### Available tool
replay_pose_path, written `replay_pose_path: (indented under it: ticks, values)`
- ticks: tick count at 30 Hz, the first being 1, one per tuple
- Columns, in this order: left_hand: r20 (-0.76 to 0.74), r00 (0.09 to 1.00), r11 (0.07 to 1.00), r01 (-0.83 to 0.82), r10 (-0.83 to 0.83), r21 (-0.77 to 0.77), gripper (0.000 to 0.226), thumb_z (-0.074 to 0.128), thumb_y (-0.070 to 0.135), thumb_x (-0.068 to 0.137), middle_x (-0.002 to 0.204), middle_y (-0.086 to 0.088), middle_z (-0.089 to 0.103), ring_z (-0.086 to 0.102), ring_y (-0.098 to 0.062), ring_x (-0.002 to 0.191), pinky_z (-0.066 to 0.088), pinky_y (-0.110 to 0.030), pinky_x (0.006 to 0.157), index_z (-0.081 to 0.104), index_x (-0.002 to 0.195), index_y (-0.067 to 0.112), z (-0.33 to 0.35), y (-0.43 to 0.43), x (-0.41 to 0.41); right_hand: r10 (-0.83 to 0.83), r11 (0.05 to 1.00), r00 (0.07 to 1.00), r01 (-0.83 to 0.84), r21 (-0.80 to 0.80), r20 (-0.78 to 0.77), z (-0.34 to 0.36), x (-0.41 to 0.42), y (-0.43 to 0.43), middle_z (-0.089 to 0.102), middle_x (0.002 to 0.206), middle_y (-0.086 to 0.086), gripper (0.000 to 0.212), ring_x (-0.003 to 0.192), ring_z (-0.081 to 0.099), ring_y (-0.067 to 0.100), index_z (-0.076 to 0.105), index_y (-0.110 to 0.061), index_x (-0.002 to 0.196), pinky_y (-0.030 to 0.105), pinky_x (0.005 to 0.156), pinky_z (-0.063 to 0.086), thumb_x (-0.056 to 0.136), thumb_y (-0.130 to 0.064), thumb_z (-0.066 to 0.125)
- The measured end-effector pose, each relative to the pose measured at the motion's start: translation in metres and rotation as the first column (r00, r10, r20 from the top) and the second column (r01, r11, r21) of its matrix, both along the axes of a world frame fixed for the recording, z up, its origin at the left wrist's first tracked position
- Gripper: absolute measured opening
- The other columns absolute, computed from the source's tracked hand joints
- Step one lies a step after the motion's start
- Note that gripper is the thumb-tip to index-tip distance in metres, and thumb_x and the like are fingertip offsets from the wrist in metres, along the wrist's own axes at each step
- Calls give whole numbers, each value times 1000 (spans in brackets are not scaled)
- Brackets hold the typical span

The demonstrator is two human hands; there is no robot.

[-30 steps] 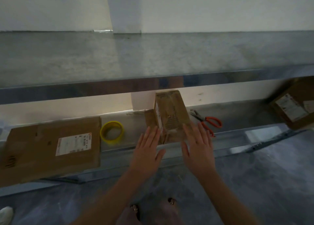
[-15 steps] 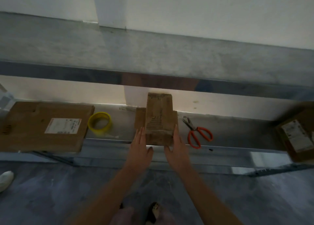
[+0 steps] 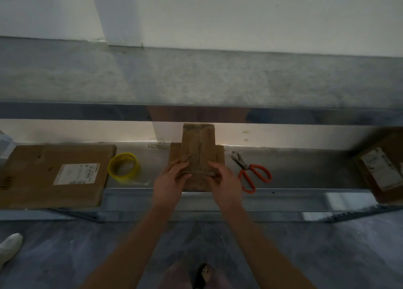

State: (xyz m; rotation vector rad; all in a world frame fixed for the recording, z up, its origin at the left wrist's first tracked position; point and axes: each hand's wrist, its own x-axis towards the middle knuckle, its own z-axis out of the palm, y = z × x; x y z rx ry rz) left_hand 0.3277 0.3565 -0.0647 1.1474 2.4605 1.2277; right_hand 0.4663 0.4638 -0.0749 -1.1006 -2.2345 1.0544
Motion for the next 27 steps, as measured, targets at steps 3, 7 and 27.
replay_pose_path:
  ticks: [3,7,27]
  values:
    - [-197,979,998,51,-57,-40,30,80,13,75,113,-14,66,70,-29,91,56,-35,72,73,104,12,-1,2,-2,-24,1000,999,24,13,30,-4,-3,-4,57,130,-3,46,108,61,13,54,-31,132,30,93,55,89,-24,70]
    - [-172,981,996,83,-89,-41,33,76,13,80,123,-14,61,66,-29,100,53,-35,80,69,113,14,-4,-3,-2,-11,999,999,10,-47,-33,0,2,-1,56,122,-13,47,107,57,5,55,-34,129,18,94,49,86,-36,72]
    - [269,919,954,300,-288,-2,56,75,11,81,114,17,55,57,10,98,41,0,83,55,128,32,7,-6,-32,101,924,976,-164,-345,-195,15,13,22,61,113,-24,52,105,61,-7,54,-32,129,20,92,53,85,-15,75]
